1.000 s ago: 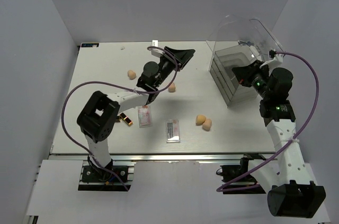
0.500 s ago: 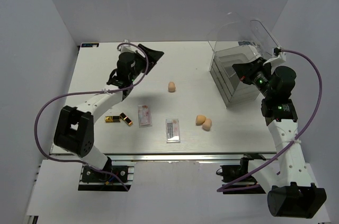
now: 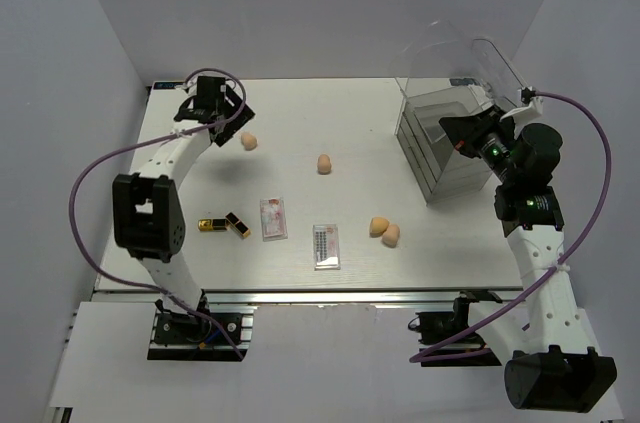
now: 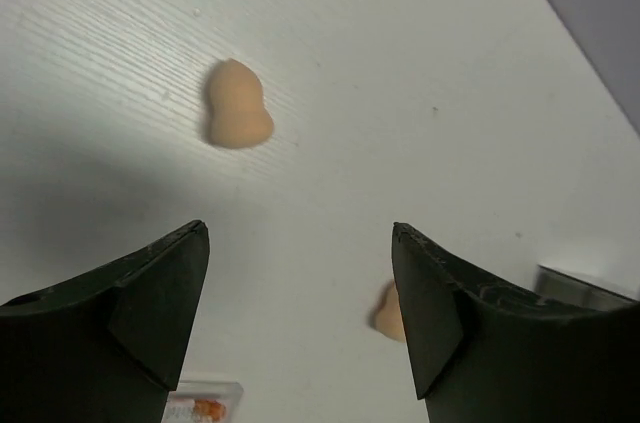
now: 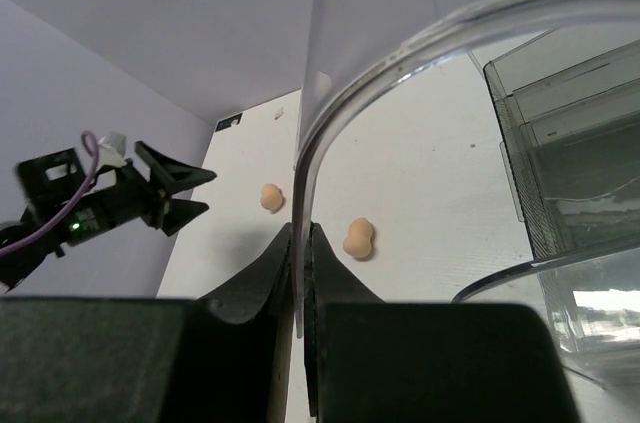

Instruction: Organize the makeup

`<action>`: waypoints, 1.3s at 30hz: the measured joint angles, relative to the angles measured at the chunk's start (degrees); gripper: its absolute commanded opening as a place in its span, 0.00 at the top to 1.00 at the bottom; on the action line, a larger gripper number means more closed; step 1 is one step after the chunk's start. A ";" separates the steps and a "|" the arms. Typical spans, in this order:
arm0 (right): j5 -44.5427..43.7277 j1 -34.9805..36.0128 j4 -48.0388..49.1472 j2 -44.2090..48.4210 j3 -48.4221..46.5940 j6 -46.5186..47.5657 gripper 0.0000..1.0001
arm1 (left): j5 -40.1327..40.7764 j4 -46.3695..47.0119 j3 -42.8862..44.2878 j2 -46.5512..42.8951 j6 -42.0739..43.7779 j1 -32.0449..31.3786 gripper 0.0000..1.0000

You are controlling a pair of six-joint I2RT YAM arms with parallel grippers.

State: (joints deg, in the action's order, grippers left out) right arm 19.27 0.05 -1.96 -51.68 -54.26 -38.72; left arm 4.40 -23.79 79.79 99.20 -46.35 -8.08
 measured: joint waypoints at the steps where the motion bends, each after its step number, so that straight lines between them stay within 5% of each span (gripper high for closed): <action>1: 0.00 0.00 0.02 0.00 0.00 -0.11 1.00 | 0.76 -1.60 2.32 2.29 0.81 0.09 0.17; 10: 0.24 0.00 0.50 0.00 0.00 -1.11 1.00 | 5.31 -12.37 10.84 16.48 3.80 -0.13 0.17; 25: 0.20 0.00 1.11 0.00 0.00 -2.29 1.00 | 6.97 -12.37 19.76 24.50 4.35 -0.20 0.27; 32: 0.20 0.00 1.99 0.00 0.00 -2.95 1.00 | 6.10 -11.78 21.66 28.65 3.67 -0.20 0.40; 39: 0.22 0.00 2.01 0.00 0.00 -3.08 1.00 | 3.10 -9.03 21.11 29.24 2.95 -0.35 0.72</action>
State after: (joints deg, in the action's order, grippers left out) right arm 19.49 0.05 0.05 -51.68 -54.26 -41.80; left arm 7.51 -32.82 100.90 128.44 -43.40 -8.43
